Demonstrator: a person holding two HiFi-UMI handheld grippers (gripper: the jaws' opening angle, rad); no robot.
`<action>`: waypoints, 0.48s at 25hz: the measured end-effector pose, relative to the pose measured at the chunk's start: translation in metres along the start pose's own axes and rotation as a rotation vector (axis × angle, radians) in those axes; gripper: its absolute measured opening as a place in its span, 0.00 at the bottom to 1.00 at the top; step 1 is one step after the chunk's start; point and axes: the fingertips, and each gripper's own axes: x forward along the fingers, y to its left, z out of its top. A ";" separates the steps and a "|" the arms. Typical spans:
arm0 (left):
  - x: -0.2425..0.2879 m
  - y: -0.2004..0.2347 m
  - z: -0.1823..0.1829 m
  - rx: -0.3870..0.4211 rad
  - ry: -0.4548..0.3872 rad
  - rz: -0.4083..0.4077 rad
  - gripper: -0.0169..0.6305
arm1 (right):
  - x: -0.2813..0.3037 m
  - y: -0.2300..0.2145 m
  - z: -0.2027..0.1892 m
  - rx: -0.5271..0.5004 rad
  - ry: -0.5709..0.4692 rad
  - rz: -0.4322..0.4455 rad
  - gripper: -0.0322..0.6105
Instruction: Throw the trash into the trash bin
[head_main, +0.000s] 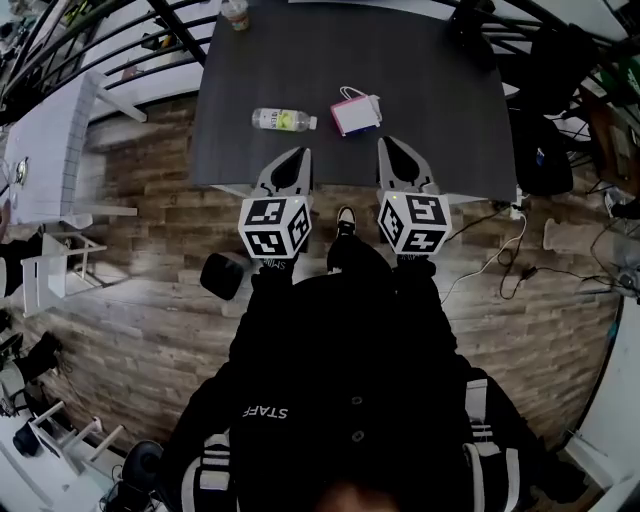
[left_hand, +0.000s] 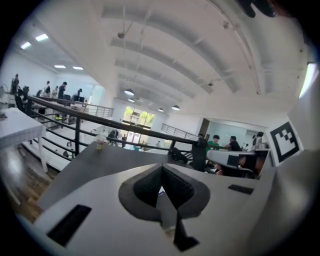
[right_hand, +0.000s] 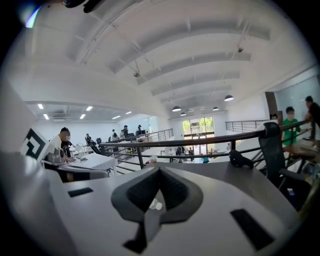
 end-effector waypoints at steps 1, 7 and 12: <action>0.012 -0.002 0.008 -0.010 -0.005 -0.024 0.03 | 0.010 -0.006 0.005 0.000 0.001 0.011 0.07; 0.082 0.003 0.042 -0.003 0.003 -0.010 0.03 | 0.068 -0.043 0.036 0.005 -0.002 0.054 0.07; 0.119 0.010 0.058 0.003 0.006 0.019 0.03 | 0.103 -0.064 0.049 0.012 -0.003 0.079 0.07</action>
